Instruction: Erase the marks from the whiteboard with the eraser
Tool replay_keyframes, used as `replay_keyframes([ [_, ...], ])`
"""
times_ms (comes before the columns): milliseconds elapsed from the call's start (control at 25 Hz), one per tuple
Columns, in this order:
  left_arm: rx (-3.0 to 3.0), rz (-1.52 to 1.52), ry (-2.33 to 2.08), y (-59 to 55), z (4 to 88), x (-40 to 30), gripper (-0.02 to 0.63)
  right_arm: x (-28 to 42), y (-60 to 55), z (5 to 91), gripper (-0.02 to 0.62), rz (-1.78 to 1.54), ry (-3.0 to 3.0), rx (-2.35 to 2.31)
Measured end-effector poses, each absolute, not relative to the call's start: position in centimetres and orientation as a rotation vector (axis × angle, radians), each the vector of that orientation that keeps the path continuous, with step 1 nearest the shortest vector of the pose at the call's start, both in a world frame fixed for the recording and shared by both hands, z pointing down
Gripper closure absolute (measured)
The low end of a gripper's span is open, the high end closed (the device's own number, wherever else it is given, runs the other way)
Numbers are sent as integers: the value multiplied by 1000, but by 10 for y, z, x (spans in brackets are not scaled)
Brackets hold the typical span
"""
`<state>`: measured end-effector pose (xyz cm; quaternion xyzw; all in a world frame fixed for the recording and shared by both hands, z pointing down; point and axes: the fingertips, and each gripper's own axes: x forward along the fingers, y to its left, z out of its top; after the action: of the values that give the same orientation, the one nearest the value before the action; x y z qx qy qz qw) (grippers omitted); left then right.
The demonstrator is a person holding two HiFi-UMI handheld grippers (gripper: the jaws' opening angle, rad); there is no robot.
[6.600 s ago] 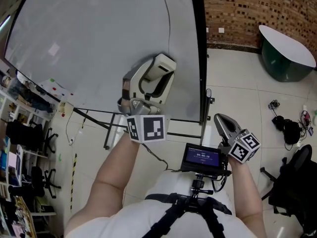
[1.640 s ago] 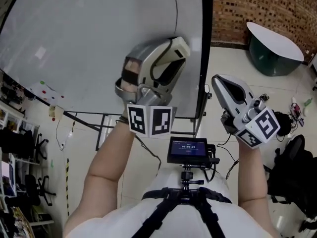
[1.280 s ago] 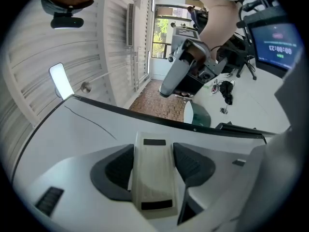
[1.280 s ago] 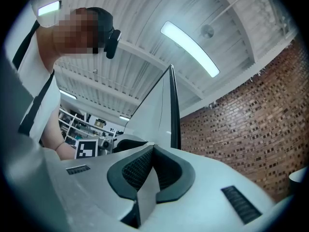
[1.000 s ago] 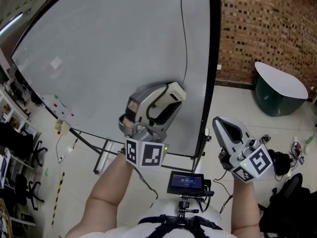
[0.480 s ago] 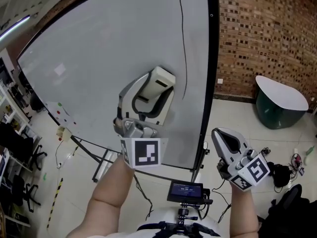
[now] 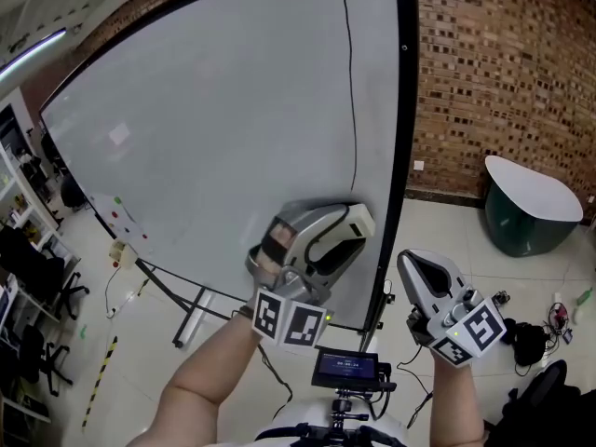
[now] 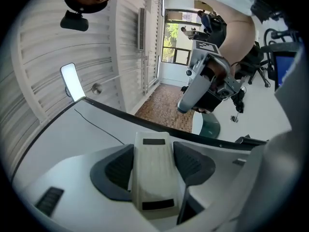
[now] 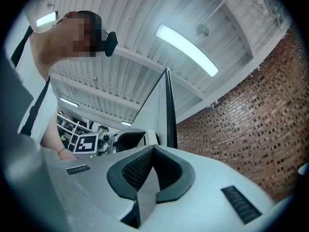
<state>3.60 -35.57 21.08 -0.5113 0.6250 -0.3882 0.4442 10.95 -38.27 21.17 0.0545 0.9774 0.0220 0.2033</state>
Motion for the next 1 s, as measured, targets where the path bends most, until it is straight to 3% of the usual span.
replay_keyframes([
  [240,-1245,-922,1560,-351,173,28,324,108,-383,193,575,118,2703,152],
  [600,-968,-624,1821,-322,81,-1,324,120,-390,167,575,146,2648,153],
  [1000,-1093,-860,1571,-354,153,38,327,96,-386,169,575,126,2654,200],
])
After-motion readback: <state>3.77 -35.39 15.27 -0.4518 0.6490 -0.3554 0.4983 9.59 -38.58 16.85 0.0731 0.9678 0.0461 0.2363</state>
